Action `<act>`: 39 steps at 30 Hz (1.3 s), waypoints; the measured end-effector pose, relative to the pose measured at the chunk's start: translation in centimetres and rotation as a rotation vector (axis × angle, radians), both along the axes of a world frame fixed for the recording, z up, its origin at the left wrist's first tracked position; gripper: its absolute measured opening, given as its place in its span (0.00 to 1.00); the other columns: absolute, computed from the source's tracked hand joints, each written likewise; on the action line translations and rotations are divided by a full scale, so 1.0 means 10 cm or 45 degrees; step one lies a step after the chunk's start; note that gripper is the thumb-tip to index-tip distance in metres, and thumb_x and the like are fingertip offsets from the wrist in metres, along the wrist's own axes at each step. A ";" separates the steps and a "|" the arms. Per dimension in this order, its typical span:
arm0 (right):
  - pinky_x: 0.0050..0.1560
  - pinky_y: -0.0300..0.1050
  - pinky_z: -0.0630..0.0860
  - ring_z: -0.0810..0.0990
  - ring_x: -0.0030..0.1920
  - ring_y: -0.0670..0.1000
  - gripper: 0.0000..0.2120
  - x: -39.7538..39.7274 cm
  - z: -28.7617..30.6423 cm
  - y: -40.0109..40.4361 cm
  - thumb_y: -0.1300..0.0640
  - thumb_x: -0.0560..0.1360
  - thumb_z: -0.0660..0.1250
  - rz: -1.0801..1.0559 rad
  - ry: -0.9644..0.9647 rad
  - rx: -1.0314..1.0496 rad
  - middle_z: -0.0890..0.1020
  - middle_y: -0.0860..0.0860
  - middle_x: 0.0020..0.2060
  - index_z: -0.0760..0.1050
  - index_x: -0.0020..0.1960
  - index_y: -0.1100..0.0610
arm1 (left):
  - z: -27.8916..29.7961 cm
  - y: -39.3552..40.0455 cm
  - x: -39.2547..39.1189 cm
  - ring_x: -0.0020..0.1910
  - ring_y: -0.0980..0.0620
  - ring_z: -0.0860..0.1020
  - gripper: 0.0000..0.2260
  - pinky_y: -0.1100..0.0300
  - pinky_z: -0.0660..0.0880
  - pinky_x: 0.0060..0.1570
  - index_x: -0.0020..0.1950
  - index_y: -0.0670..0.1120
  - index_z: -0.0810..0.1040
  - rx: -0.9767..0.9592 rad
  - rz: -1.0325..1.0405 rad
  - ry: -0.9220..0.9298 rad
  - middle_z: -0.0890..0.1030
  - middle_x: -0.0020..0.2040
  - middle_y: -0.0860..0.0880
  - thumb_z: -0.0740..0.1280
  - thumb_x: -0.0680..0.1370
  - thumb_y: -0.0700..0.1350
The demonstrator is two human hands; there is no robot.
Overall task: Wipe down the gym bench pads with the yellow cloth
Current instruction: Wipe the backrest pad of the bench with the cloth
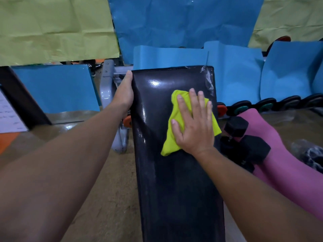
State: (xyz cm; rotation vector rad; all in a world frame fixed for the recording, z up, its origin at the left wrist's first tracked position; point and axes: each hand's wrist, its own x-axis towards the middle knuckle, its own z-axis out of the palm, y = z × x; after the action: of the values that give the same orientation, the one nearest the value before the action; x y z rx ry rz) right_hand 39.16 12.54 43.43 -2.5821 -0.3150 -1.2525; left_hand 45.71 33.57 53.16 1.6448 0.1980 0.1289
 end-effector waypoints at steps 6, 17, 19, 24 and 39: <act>0.79 0.71 0.53 0.53 0.83 0.65 0.32 0.05 0.07 -0.06 0.43 0.81 0.57 -0.095 0.054 0.152 0.58 0.60 0.82 0.61 0.82 0.53 | -0.16 -0.02 0.09 0.66 0.49 0.80 0.49 0.48 0.74 0.73 0.75 0.54 0.77 0.074 0.113 -0.085 0.81 0.69 0.51 0.66 0.62 0.83; 0.80 0.71 0.52 0.52 0.82 0.66 0.33 0.04 0.10 -0.04 0.44 0.81 0.58 -0.071 0.094 0.191 0.56 0.61 0.83 0.60 0.83 0.54 | -0.07 -0.19 -0.05 0.65 0.52 0.72 0.32 0.63 0.63 0.64 0.80 0.49 0.70 0.153 0.176 -0.114 0.75 0.65 0.53 0.60 0.83 0.68; 0.80 0.70 0.51 0.52 0.83 0.66 0.32 -0.03 -0.01 0.00 0.43 0.81 0.58 -0.032 0.075 0.129 0.57 0.61 0.83 0.61 0.83 0.53 | -0.07 -0.19 -0.06 0.71 0.50 0.72 0.33 0.61 0.62 0.66 0.81 0.49 0.68 0.160 0.182 -0.115 0.74 0.72 0.50 0.59 0.82 0.69; 0.78 0.72 0.57 0.53 0.82 0.66 0.32 -0.03 -0.10 -0.25 0.43 0.81 0.58 -0.033 0.070 0.161 0.57 0.62 0.82 0.61 0.82 0.54 | -0.07 -0.14 -0.09 0.69 0.47 0.75 0.39 0.49 0.66 0.77 0.76 0.51 0.76 0.179 0.190 -0.054 0.78 0.72 0.50 0.57 0.77 0.77; 0.80 0.69 0.54 0.51 0.82 0.67 0.33 0.12 0.12 -0.25 0.43 0.81 0.58 -0.042 0.130 0.307 0.52 0.63 0.83 0.58 0.83 0.51 | -0.10 -0.19 -0.08 0.64 0.49 0.74 0.31 0.50 0.67 0.76 0.75 0.51 0.77 0.172 0.236 -0.073 0.77 0.63 0.51 0.54 0.83 0.70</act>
State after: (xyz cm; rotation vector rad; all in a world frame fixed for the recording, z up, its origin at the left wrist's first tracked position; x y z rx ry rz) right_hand 40.39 10.02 44.63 -2.4416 -0.0954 -1.0902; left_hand 44.95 31.70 52.20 1.7532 0.3039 0.3364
